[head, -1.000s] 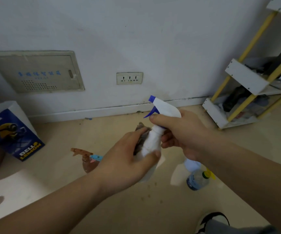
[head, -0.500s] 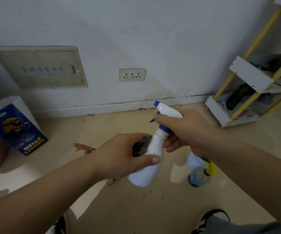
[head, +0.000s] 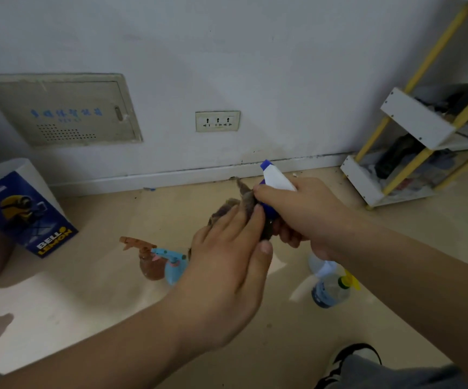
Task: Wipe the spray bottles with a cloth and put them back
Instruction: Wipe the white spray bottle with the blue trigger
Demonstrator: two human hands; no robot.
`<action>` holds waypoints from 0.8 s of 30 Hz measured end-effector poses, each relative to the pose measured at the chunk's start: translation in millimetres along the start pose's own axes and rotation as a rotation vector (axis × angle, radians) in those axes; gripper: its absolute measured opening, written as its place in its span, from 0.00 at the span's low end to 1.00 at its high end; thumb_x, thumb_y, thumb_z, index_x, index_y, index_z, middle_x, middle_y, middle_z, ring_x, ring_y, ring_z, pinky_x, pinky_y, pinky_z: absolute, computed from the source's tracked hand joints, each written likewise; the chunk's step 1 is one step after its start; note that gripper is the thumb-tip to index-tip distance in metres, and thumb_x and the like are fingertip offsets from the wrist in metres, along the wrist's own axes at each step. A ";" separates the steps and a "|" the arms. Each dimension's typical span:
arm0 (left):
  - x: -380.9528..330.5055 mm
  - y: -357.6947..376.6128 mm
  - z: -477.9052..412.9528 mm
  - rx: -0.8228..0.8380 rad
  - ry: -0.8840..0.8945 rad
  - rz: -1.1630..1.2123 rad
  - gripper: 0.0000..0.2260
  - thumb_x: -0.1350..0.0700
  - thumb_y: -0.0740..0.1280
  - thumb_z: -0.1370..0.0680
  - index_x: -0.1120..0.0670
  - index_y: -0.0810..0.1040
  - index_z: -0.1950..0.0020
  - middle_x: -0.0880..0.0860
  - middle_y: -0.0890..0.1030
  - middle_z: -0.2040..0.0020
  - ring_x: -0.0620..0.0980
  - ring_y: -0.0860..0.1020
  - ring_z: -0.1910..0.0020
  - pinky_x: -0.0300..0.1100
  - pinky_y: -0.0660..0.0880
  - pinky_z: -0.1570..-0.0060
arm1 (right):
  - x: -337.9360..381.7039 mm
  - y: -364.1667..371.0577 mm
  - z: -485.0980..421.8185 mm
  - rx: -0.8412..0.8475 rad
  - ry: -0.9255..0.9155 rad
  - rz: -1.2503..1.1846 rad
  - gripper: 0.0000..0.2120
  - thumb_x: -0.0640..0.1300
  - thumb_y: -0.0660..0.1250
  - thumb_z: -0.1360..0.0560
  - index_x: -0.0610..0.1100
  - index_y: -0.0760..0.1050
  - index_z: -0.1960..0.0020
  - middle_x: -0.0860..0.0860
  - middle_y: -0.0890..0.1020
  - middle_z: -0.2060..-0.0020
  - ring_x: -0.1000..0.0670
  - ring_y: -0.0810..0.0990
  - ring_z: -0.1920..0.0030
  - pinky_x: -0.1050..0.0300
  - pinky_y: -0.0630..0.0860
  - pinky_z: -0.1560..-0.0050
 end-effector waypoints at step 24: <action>100.8 2.3 -23.6 -0.029 -0.322 0.193 0.16 0.45 0.51 0.13 0.45 0.76 0.36 0.46 0.80 0.46 0.46 0.78 0.49 0.44 0.76 0.50 | -10.7 6.2 8.0 -0.010 0.033 -0.034 0.08 0.45 0.64 0.21 0.41 0.76 0.50 0.44 0.77 0.73 0.51 0.67 0.79 0.61 0.64 0.77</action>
Point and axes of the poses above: each hand's wrist, its own z-axis away from the middle knuckle, its own y-axis out of the palm, x = y × z, the point moved 5 cm from there along -z, towards the middle knuckle
